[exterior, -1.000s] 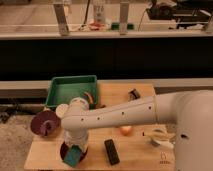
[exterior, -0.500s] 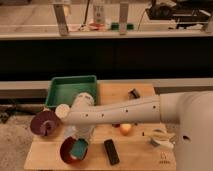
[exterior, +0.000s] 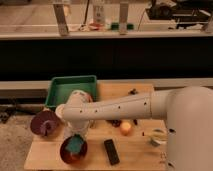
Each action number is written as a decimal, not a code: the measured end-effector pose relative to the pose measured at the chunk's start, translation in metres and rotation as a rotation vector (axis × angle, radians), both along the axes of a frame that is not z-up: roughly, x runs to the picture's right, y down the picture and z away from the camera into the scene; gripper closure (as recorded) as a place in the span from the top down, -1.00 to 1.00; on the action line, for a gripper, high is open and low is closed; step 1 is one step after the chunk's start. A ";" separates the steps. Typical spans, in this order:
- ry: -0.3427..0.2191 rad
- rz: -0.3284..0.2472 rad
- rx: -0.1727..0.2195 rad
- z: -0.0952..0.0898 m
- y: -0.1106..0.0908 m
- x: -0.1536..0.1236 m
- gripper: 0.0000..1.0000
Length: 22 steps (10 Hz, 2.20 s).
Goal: Wipe red bowl with sponge
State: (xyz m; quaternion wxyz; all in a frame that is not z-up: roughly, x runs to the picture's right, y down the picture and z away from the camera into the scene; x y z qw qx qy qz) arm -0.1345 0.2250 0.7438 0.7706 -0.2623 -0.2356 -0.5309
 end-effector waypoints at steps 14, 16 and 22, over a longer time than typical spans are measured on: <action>-0.179 -0.082 -0.052 -0.037 0.035 -0.040 -0.92; -0.211 -0.079 -0.083 -0.039 0.038 -0.034 -0.92; -0.213 -0.080 -0.082 -0.039 0.037 -0.036 -0.92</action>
